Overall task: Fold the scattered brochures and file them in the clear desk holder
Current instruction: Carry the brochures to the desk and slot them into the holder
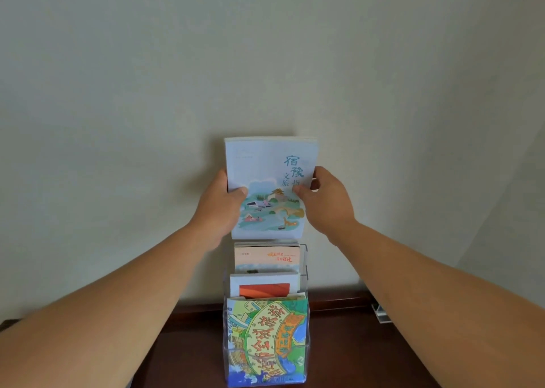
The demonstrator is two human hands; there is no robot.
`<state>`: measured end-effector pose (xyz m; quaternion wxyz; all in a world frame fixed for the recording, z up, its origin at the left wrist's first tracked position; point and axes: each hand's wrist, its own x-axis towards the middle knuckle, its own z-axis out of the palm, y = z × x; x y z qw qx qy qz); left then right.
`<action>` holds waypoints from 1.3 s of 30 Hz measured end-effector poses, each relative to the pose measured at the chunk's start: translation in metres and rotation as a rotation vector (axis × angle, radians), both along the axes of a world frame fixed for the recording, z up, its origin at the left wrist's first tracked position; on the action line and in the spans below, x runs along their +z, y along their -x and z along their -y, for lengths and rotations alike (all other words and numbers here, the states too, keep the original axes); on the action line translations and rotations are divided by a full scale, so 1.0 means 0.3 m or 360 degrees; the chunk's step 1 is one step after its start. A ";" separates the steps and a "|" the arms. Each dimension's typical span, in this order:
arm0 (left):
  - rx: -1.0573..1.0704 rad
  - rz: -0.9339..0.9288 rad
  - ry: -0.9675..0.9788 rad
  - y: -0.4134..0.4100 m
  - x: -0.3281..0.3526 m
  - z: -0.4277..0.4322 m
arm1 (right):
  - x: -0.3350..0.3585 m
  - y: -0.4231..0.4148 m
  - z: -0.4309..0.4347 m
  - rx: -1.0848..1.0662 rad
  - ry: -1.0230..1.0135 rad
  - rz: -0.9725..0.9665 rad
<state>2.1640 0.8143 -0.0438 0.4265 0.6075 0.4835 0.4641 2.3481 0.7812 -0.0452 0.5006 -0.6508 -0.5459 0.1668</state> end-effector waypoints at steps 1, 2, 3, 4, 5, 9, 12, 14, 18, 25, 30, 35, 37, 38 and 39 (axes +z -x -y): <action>-0.0005 0.0002 0.0009 -0.003 -0.011 -0.002 | -0.013 -0.003 -0.004 0.0008 0.0014 -0.0011; -0.0012 -0.0004 0.0023 -0.005 -0.021 -0.003 | -0.026 -0.006 -0.006 0.0013 0.0028 -0.0016; -0.0020 -0.0012 0.0042 -0.006 -0.031 -0.005 | -0.039 -0.008 -0.006 0.0016 0.0040 -0.0016; -0.0030 -0.0021 0.0063 -0.005 -0.040 -0.007 | -0.051 -0.011 -0.006 0.0021 0.0052 -0.0012; -0.0037 -0.0029 0.0083 -0.004 -0.047 -0.010 | -0.063 -0.013 -0.007 0.0029 0.0063 -0.0010; -0.0050 -0.0036 0.0147 0.000 -0.062 -0.014 | -0.094 -0.016 -0.011 0.0053 0.0088 -0.0001; -0.0044 -0.0033 0.0169 0.002 -0.053 -0.019 | -0.092 -0.018 -0.018 0.0066 0.0074 -0.0003; -0.0045 -0.0014 0.0166 0.008 -0.043 -0.024 | -0.078 -0.020 -0.023 0.0086 0.0063 0.0032; -0.0080 -0.0015 0.0214 0.016 -0.046 -0.025 | -0.075 -0.023 -0.030 0.0117 0.0120 0.0057; -0.0095 -0.0394 0.0313 0.026 -0.131 -0.023 | -0.178 -0.029 -0.018 0.0071 0.0340 0.0112; -0.0031 -0.0493 0.0279 0.031 -0.184 -0.025 | -0.235 -0.023 -0.011 0.0079 0.0385 0.0177; 0.0021 -0.0498 0.0375 0.025 -0.216 -0.029 | -0.267 -0.010 -0.007 0.0074 0.0431 0.0179; 0.0080 -0.0518 0.0469 0.020 -0.220 -0.030 | -0.282 -0.004 -0.008 0.0072 0.0476 0.0221; 0.0119 -0.0528 0.0511 0.017 -0.224 -0.030 | -0.289 -0.001 -0.008 0.0076 0.0505 0.0241; 0.0157 -0.0537 0.0541 0.015 -0.229 -0.031 | -0.294 0.002 -0.007 0.0076 0.0534 0.0248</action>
